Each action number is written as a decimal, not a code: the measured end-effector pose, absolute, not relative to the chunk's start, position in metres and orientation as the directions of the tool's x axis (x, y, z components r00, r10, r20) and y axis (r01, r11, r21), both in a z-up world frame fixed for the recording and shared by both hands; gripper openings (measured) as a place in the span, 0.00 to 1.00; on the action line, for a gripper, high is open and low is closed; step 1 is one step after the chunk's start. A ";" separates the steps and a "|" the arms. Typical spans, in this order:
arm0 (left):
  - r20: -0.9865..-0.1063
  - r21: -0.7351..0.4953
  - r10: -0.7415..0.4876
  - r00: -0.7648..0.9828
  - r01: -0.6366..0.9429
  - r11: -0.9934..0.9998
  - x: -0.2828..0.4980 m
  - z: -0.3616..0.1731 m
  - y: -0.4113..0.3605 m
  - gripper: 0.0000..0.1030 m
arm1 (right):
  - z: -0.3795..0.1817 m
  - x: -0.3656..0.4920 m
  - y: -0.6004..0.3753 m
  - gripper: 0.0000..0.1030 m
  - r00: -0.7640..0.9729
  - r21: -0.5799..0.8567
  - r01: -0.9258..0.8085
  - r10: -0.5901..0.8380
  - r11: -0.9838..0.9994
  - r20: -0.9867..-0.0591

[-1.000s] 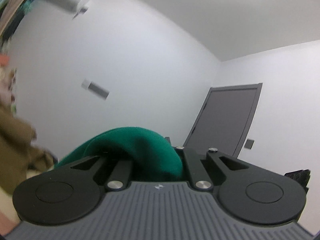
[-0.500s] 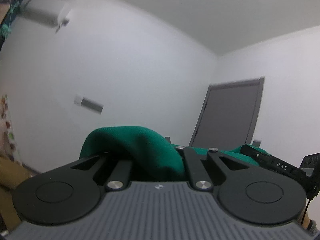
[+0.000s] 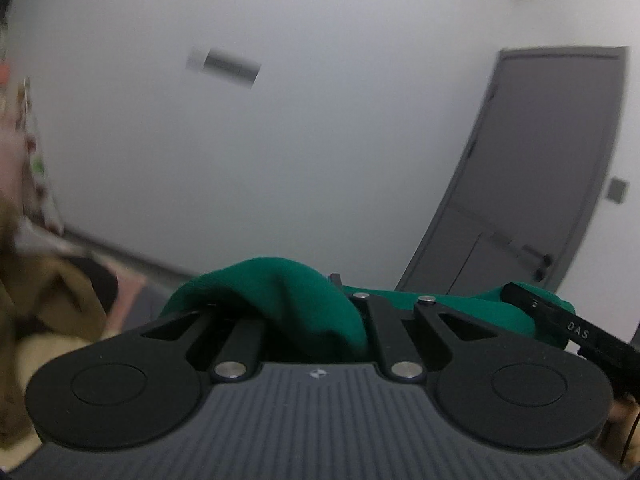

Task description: Fold large clothes

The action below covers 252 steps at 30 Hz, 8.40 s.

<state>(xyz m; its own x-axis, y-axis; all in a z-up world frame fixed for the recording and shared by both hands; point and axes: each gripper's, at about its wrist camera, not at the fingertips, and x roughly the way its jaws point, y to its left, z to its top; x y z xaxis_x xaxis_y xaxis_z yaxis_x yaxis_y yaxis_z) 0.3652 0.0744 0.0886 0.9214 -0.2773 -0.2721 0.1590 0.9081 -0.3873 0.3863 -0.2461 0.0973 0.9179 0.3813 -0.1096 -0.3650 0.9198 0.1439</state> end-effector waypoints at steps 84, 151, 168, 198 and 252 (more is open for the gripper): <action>-0.606 -0.633 -0.648 0.461 0.213 0.744 0.162 -0.157 0.013 0.60 | -0.120 0.116 -0.188 0.61 0.641 0.121 -0.456 0.419 0.882 -0.642; -0.617 -0.217 0.465 0.635 -0.705 0.676 0.201 -0.139 0.385 0.07 | -0.143 0.309 -0.517 0.09 0.737 0.104 0.536 -0.404 0.838 -0.542; -0.520 -0.260 0.231 0.822 -0.409 0.875 0.140 -0.056 0.270 0.53 | -0.075 0.234 -0.365 0.59 0.880 0.223 0.110 0.009 0.969 -0.475; -0.730 -0.494 -0.267 0.629 -0.216 0.842 0.170 -0.162 0.169 0.64 | -0.169 0.202 -0.329 0.60 0.579 0.431 0.088 0.305 0.898 -0.756; -0.715 -0.255 -0.106 0.691 -0.117 0.960 0.161 -0.125 0.120 0.66 | -0.109 0.234 -0.176 0.69 0.671 0.316 -0.342 0.465 0.885 -0.577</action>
